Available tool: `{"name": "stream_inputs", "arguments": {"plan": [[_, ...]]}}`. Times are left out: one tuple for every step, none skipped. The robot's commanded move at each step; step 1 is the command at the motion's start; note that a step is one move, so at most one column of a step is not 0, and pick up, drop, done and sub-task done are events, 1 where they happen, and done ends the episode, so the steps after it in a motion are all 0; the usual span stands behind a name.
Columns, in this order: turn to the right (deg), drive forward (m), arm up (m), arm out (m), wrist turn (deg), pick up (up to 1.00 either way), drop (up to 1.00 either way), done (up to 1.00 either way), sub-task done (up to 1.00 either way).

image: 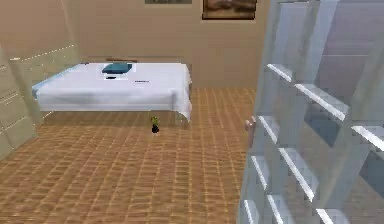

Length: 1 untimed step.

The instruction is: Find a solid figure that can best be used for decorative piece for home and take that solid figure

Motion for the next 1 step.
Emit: {"name": "stream_inputs", "arguments": {"plan": [[-45.0,0.0,0.0,0.0,0.0,0.0,0.0,0.0,0.0]]}}
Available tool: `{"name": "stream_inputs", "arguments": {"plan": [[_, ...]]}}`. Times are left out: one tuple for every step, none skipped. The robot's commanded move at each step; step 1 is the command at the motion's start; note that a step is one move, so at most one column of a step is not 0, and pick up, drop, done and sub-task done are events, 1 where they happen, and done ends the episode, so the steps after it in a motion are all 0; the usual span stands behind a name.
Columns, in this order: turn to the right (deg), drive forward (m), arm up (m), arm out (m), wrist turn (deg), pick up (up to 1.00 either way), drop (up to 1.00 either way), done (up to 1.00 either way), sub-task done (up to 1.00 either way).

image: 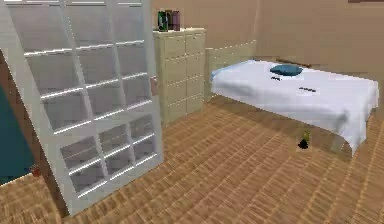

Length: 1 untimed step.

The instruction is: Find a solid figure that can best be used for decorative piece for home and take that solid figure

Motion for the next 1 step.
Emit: {"name": "stream_inputs", "arguments": {"plan": [[-45.0,0.0,0.0,0.0,0.0,0.0,0.0,0.0,0.0]]}}
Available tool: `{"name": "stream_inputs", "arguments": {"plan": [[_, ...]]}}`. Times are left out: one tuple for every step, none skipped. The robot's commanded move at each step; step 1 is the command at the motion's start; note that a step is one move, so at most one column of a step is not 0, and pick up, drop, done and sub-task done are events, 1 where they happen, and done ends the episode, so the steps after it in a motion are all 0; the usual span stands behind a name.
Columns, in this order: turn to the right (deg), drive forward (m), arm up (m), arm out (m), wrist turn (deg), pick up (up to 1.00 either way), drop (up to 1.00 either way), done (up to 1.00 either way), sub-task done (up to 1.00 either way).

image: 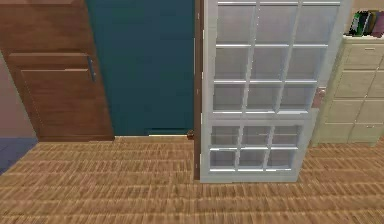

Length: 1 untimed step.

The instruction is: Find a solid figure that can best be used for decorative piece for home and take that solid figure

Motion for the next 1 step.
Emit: {"name": "stream_inputs", "arguments": {"plan": [[-6.0,0.0,0.0,0.0,0.0,0.0,0.0,0.0,0.0]]}}
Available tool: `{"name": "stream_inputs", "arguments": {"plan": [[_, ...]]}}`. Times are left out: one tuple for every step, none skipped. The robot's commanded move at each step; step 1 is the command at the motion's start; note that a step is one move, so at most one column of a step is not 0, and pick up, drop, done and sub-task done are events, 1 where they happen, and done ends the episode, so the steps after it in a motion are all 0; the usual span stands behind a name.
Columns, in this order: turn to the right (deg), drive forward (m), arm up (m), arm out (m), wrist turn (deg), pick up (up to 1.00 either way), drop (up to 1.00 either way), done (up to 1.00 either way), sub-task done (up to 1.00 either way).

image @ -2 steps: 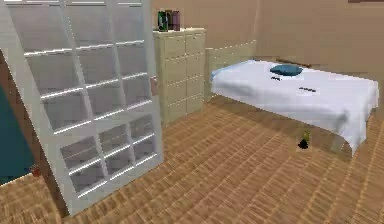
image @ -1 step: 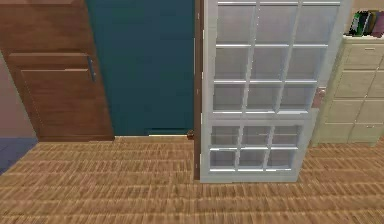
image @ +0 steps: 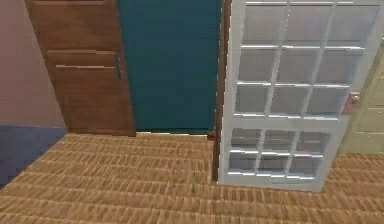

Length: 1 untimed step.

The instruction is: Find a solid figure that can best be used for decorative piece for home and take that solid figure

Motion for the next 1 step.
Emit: {"name": "stream_inputs", "arguments": {"plan": [[0.0,0.1,0.0,0.0,0.0,0.0,0.0,0.0,0.0]]}}
